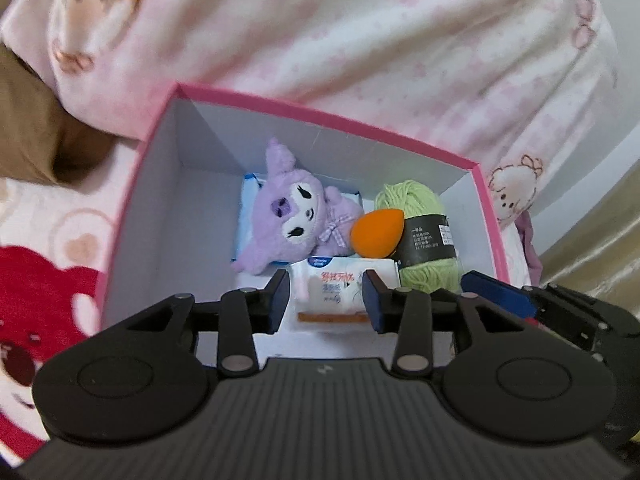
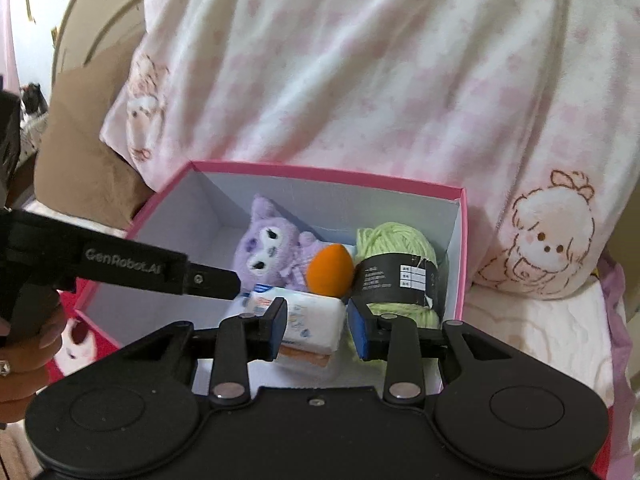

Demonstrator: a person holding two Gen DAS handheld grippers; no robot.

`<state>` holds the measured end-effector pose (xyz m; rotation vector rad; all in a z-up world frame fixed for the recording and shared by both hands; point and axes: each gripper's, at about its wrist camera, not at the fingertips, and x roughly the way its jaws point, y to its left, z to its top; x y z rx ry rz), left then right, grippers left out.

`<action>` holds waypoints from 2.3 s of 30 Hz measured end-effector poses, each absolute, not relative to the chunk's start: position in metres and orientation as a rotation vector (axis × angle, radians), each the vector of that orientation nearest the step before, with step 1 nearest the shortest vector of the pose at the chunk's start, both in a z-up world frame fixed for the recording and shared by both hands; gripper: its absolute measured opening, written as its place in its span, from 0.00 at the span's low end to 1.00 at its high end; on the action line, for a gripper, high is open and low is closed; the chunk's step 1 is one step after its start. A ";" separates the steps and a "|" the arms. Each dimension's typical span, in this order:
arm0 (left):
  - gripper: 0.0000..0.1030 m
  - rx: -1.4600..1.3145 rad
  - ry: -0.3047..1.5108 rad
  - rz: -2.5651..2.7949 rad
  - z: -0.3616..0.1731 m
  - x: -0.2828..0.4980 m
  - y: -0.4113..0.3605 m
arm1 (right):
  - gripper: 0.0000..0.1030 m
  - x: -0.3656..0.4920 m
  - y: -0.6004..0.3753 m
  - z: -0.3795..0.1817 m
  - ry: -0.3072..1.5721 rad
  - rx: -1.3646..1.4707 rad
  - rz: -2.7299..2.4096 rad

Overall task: Organize objects
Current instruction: 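Lower the sponge beside the yarn ball and open the right gripper, then move the right gripper back toward the beige foundation bottle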

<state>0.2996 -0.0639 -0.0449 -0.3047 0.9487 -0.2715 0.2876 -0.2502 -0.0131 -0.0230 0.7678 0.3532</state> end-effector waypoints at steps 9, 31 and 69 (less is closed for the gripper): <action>0.50 -0.105 0.945 -0.243 0.028 0.240 -0.044 | 0.55 0.221 -0.231 0.036 0.746 -0.026 0.432; 0.65 -0.257 1.026 -0.260 0.009 0.161 0.001 | 0.71 0.124 -0.160 0.036 0.753 -0.289 0.722; 0.46 -0.567 1.021 -0.102 -0.159 0.190 0.005 | 0.70 0.193 -0.118 -0.138 0.749 -0.576 0.698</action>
